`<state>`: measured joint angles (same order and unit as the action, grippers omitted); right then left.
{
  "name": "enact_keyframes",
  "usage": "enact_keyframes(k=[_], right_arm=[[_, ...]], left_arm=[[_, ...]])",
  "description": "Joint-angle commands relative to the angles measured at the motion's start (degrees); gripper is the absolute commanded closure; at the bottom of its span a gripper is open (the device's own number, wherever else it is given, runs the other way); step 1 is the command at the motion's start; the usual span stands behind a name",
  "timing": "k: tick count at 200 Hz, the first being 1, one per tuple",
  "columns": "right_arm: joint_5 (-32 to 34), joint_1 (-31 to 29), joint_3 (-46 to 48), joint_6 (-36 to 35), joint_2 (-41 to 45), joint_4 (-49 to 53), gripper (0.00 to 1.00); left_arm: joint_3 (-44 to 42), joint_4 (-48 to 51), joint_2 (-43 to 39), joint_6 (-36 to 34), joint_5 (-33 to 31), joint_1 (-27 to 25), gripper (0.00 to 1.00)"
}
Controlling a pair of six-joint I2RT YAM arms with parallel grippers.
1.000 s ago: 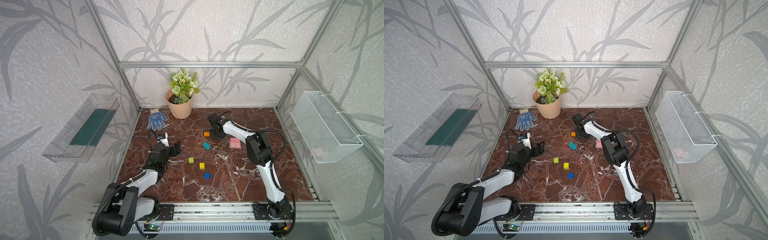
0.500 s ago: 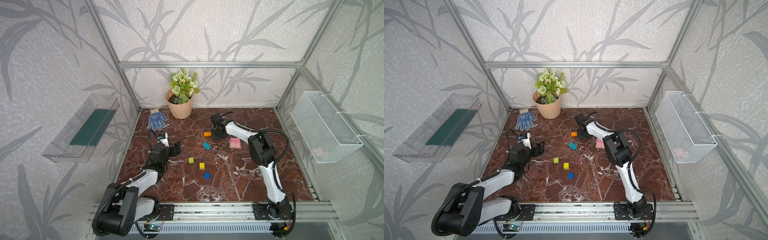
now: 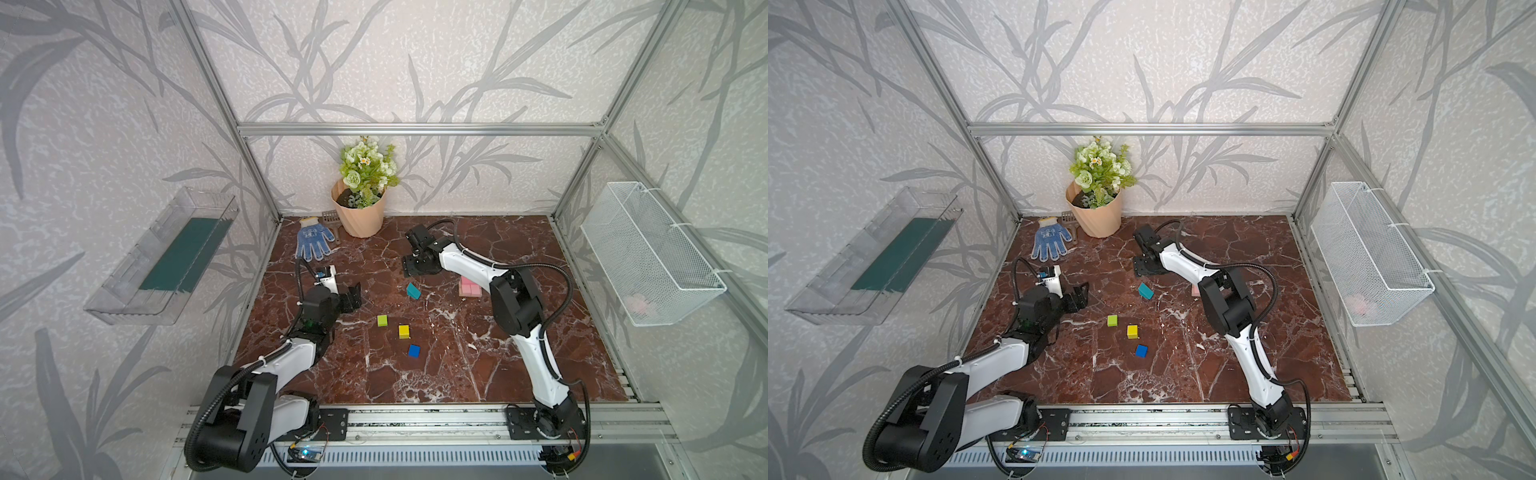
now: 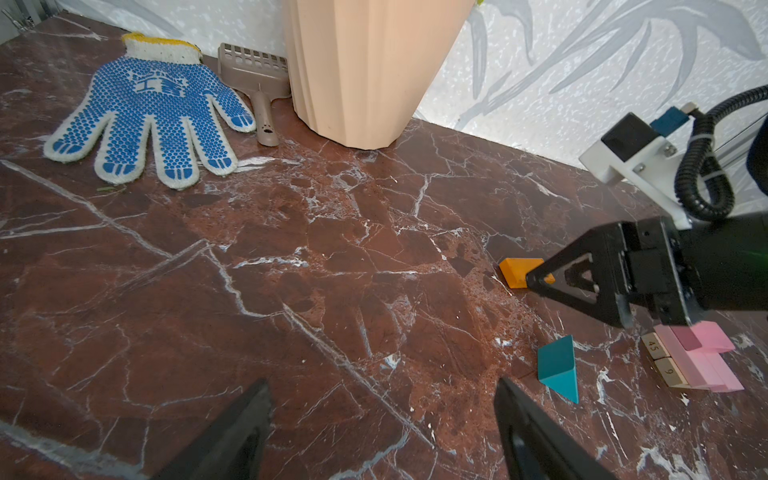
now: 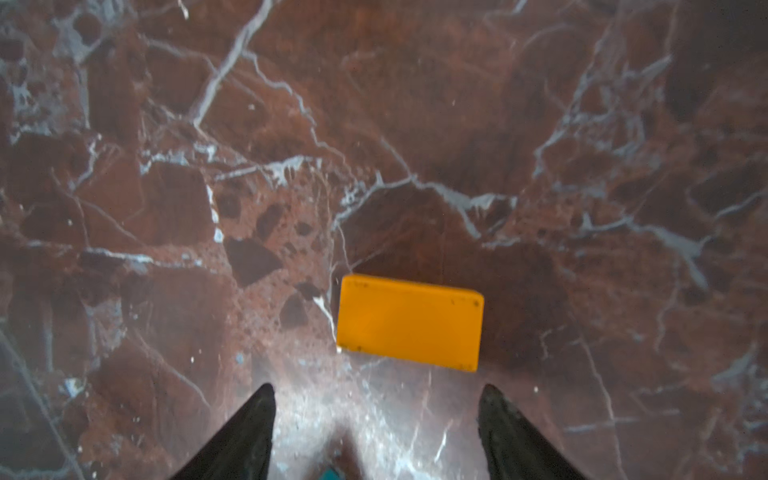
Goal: Build the wood block tower
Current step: 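Lift the orange block with the right gripper and carry it toward the stack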
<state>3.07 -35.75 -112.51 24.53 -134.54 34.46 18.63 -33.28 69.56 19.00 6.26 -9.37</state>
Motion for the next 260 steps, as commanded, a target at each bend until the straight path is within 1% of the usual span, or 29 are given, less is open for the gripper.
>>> enact_keyframes(k=[1, 29, 73, 101, 126, 142, 179, 198, 222, 238, 260], right_arm=[[1.73, 0.33, -3.20, 0.72, -3.66, 4.67, 0.22], [2.90, 0.24, -5.21, 1.30, -5.47, 5.43, 0.19], [3.15, 0.24, -8.26, 1.57, -8.11, 6.62, 0.20], [5.70, -0.09, -11.77, 3.03, -10.31, 10.32, 0.28], [7.66, -0.63, -12.27, 3.63, -10.82, 10.88, 0.33], [8.07, -0.81, -13.23, 3.94, -11.39, 11.82, 0.37], [8.25, -1.08, -13.55, 4.29, -11.11, 12.47, 0.44], [8.38, -1.21, -12.23, 4.22, -9.19, 11.99, 0.46], [8.49, -1.17, -8.71, 3.86, -4.23, 10.79, 0.49], [8.84, -1.18, -4.47, 3.51, 0.82, 8.99, 0.50], [9.87, -1.17, 3.38, 3.16, 9.82, 5.92, 0.51]], left_arm=[[0.57, -0.89, -0.57, -0.20, -0.29, -0.21, 0.15], [0.53, -0.91, -0.62, -0.20, -0.29, -0.22, 0.15], [0.48, -0.96, -0.70, -0.20, -0.35, -0.20, 0.15], [0.49, -0.91, -0.74, -0.20, -0.29, -0.22, 0.15], [0.42, -1.00, -0.79, -0.20, -0.32, -0.21, 0.15], [0.27, -1.05, -0.83, -0.15, -0.29, -0.22, 0.15], [0.32, -1.11, -0.92, -0.20, -0.29, -0.22, 0.15], [0.22, -1.09, -0.93, -0.20, -0.42, -0.21, 0.15], [0.15, -1.09, -1.04, -0.20, -0.44, -0.21, 0.15], [0.13, -1.09, -1.09, -0.20, -0.50, -0.23, 0.15], [0.07, -1.23, -1.18, -0.20, -0.37, -0.22, 0.15]])
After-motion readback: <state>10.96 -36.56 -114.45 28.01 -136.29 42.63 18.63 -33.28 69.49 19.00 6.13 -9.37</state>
